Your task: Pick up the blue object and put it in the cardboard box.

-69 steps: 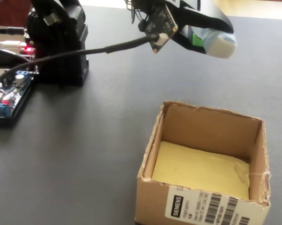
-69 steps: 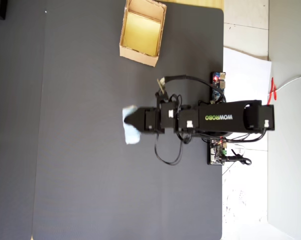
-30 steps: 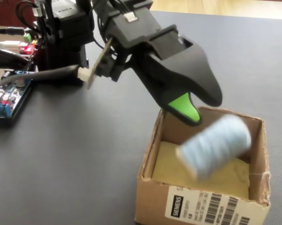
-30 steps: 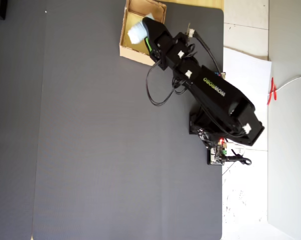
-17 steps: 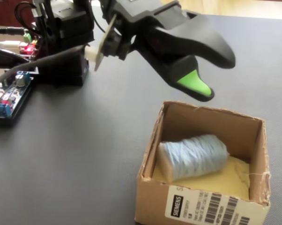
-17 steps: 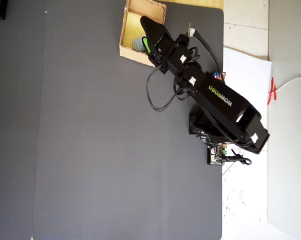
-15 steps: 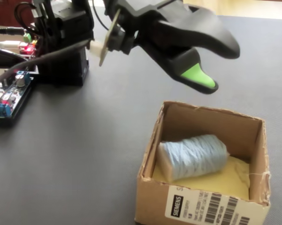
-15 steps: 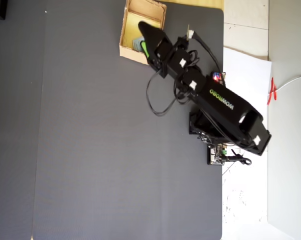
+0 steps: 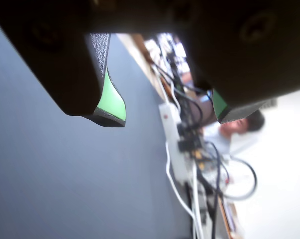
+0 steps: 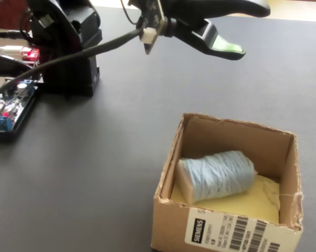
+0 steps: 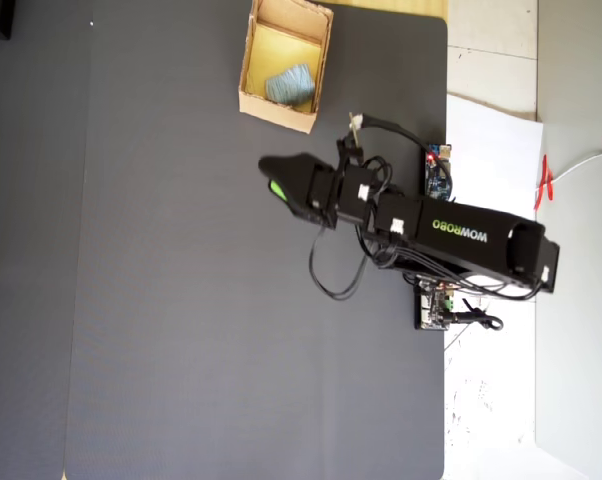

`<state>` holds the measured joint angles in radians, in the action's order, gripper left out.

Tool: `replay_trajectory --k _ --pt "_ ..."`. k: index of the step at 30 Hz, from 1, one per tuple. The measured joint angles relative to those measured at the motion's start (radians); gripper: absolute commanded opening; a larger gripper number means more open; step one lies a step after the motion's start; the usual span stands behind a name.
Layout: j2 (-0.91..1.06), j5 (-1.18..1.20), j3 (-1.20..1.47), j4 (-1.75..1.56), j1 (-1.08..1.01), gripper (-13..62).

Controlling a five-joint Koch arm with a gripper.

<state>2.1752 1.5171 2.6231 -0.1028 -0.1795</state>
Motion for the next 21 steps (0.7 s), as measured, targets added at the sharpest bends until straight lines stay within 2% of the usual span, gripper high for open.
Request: replay_trajectory --k 8,21 --pt "0.095 0.008 0.169 -0.002 0.098 34.7" --pt "0.104 0.015 0.439 -0.005 0.132 34.8"
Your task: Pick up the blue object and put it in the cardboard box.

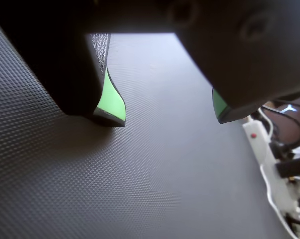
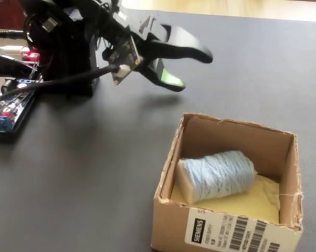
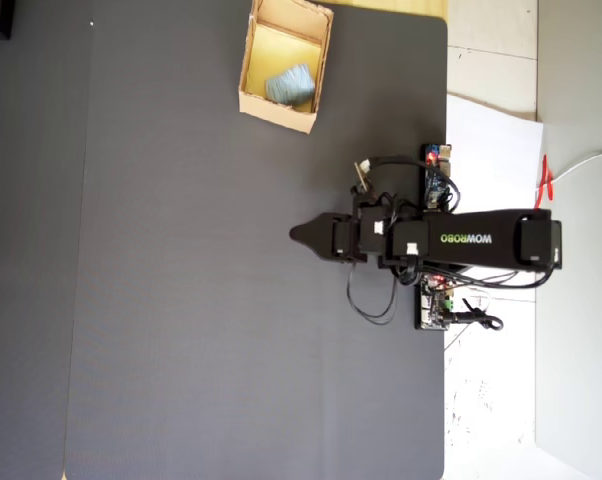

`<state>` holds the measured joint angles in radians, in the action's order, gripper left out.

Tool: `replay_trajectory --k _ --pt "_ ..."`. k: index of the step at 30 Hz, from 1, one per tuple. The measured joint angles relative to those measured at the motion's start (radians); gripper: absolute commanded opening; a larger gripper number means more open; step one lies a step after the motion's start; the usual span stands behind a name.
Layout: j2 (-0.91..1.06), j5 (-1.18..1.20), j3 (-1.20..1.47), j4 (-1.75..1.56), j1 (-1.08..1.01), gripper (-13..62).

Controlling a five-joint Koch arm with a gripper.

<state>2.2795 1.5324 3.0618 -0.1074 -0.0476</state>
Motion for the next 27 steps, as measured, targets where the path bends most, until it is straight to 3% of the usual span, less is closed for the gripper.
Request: replay_trajectory --k 27 --pt "0.000 0.006 0.017 0.046 -0.023 34.7"
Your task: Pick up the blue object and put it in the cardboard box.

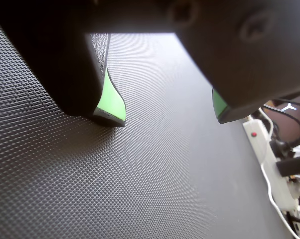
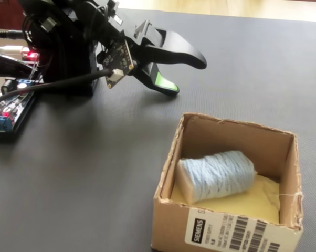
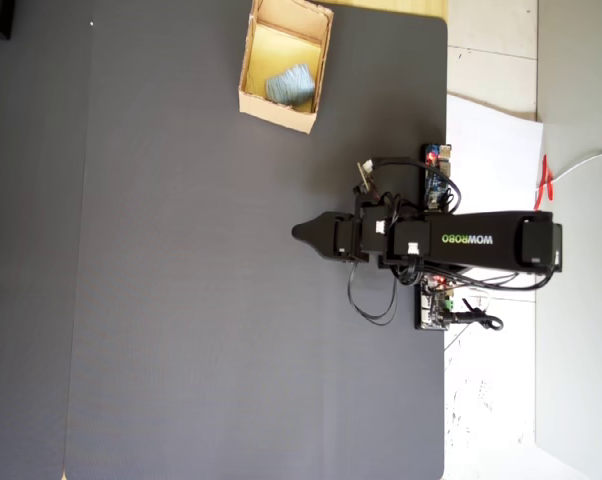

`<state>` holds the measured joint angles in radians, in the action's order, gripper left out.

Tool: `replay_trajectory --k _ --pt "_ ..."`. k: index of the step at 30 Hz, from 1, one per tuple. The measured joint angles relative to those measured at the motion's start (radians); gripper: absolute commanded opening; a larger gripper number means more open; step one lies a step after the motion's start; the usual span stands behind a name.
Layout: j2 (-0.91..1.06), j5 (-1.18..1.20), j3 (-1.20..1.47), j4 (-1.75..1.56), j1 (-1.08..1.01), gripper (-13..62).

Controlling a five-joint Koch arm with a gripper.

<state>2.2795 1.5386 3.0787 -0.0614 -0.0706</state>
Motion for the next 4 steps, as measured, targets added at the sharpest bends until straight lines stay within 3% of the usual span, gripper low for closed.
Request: replay_trajectory --k 4 --pt "0.000 0.002 0.000 0.000 0.000 34.7"
